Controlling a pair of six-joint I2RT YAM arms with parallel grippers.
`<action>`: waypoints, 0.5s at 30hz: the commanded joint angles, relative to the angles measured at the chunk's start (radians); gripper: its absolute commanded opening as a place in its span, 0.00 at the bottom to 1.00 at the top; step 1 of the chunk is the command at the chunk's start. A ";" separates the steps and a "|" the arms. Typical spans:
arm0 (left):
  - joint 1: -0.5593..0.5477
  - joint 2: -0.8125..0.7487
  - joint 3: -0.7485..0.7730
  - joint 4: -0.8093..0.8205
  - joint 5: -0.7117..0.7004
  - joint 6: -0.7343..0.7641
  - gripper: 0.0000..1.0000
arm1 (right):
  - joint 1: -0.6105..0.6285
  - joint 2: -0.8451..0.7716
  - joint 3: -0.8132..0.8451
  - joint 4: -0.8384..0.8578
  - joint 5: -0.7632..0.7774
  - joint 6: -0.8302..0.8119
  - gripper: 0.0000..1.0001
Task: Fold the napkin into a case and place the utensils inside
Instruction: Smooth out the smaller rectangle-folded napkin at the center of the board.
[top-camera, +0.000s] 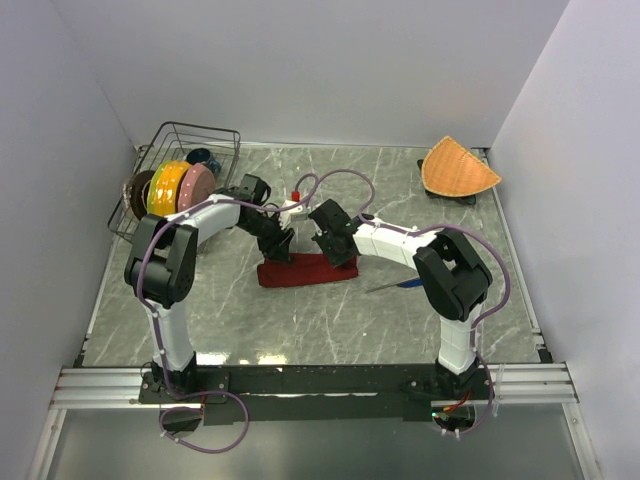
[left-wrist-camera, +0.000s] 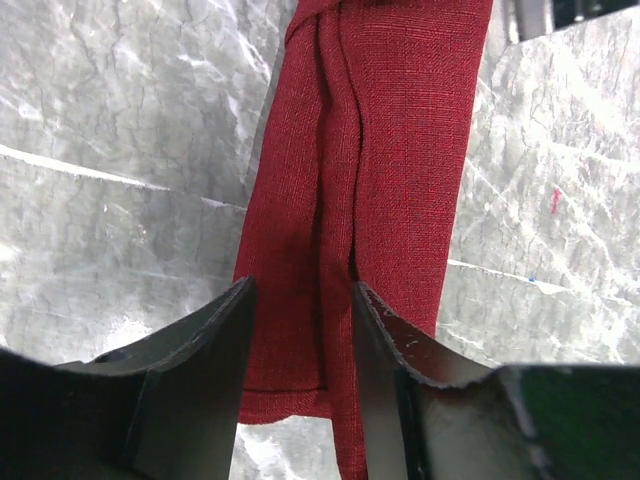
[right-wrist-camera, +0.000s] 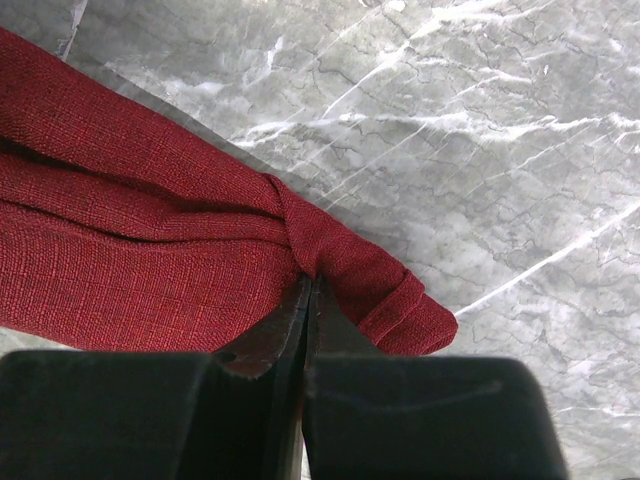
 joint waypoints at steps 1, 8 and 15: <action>-0.050 0.006 -0.037 -0.013 0.001 0.063 0.50 | 0.004 0.057 -0.018 -0.023 -0.013 -0.023 0.00; 0.056 -0.046 -0.081 0.078 0.113 -0.027 0.46 | -0.003 0.054 -0.024 -0.021 -0.016 -0.013 0.00; 0.067 -0.074 -0.106 0.044 0.158 0.039 0.52 | -0.006 0.063 -0.015 -0.024 -0.013 -0.006 0.00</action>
